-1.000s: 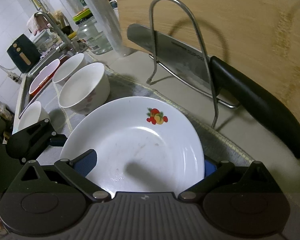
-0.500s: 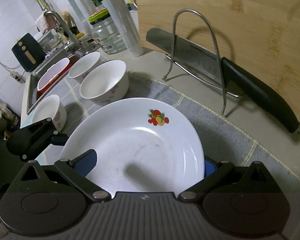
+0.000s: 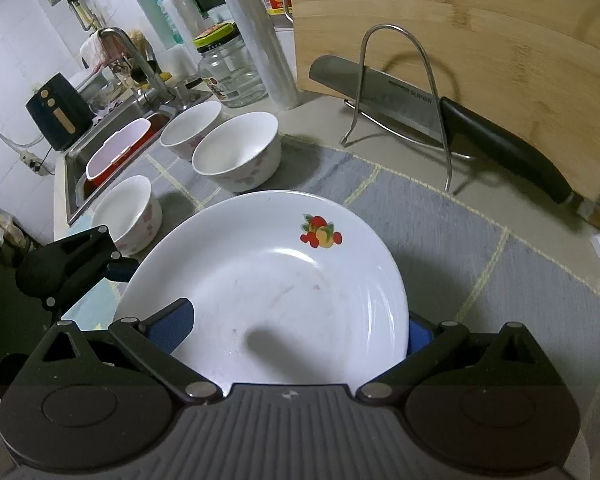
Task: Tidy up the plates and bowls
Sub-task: 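Lift the fruit-print white plate off the mat with the right gripper, then carry the fruit-print plate with the right gripper over the plate stack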
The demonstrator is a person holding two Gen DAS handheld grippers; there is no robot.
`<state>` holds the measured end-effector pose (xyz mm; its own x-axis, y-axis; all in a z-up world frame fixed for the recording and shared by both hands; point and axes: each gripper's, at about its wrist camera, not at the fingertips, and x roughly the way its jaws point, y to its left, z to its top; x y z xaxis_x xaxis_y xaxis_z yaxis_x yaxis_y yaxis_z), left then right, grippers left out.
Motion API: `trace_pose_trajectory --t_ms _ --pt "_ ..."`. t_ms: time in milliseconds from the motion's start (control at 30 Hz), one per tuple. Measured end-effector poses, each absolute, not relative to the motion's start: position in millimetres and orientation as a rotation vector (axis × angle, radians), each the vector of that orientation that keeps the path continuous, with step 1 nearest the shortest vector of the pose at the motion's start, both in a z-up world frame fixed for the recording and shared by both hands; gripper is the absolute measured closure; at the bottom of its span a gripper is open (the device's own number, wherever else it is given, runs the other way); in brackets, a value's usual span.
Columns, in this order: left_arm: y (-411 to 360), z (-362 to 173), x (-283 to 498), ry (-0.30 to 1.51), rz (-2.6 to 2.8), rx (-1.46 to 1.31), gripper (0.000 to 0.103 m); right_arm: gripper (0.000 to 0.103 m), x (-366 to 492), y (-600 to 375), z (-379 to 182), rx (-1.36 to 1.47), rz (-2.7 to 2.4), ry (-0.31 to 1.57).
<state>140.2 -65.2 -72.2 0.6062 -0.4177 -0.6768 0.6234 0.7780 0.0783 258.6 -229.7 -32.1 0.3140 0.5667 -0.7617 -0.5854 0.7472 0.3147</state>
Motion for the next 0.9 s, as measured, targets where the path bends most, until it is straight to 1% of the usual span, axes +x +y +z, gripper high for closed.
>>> trace_pose_trajectory --t_ms 433,900 --pt "-80 -65 128 0.7 -0.723 0.367 0.0 0.0 216 -257 -29 0.042 0.666 0.984" --pt "-124 -66 139 0.664 -0.918 0.437 0.0 0.0 179 -312 -26 0.116 0.478 0.964"
